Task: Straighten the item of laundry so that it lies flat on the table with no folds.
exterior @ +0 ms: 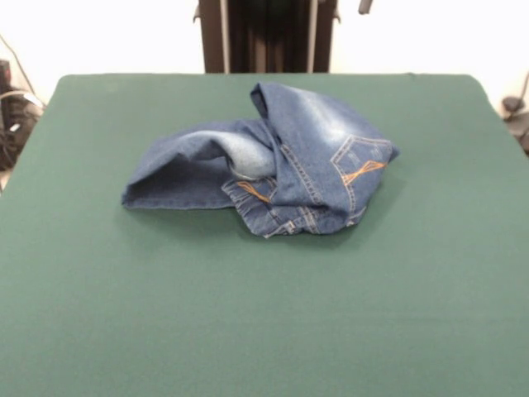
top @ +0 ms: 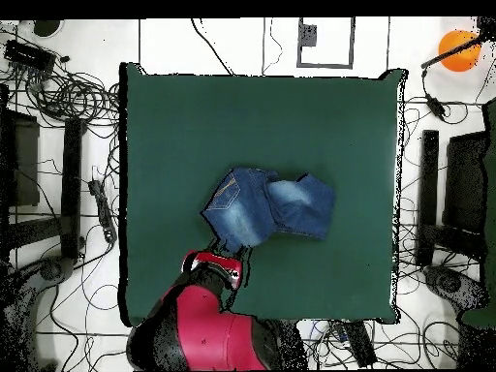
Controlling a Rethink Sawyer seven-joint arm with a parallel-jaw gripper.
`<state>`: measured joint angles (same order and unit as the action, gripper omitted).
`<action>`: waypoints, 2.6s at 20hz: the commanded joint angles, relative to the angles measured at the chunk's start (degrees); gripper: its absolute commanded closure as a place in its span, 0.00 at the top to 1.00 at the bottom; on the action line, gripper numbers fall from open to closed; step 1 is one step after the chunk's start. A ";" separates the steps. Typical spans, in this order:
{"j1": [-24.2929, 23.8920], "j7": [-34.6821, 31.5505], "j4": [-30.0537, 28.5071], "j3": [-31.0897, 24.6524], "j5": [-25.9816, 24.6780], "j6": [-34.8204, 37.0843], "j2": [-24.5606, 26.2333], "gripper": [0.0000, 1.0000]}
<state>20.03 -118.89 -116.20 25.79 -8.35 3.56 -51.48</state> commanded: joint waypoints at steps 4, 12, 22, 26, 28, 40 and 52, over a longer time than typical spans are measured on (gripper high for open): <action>-5.01 -2.32 -4.92 -7.77 3.46 19.94 -10.01 1.00; -14.64 6.55 -6.86 -16.72 5.76 29.34 -17.07 1.00; -18.83 3.02 -9.70 -22.08 3.93 21.20 -13.36 1.00; -20.34 1.33 -11.65 -24.28 2.98 17.18 -11.39 1.00; -21.13 0.83 -12.13 -25.28 2.55 16.08 -10.58 1.00; -22.47 -1.54 -11.54 -27.09 -0.72 13.52 -7.03 1.00; -23.96 -2.32 -11.77 -28.39 -1.58 8.74 -2.21 1.00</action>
<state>-3.20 -118.89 -123.26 4.78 -7.09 16.40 -59.66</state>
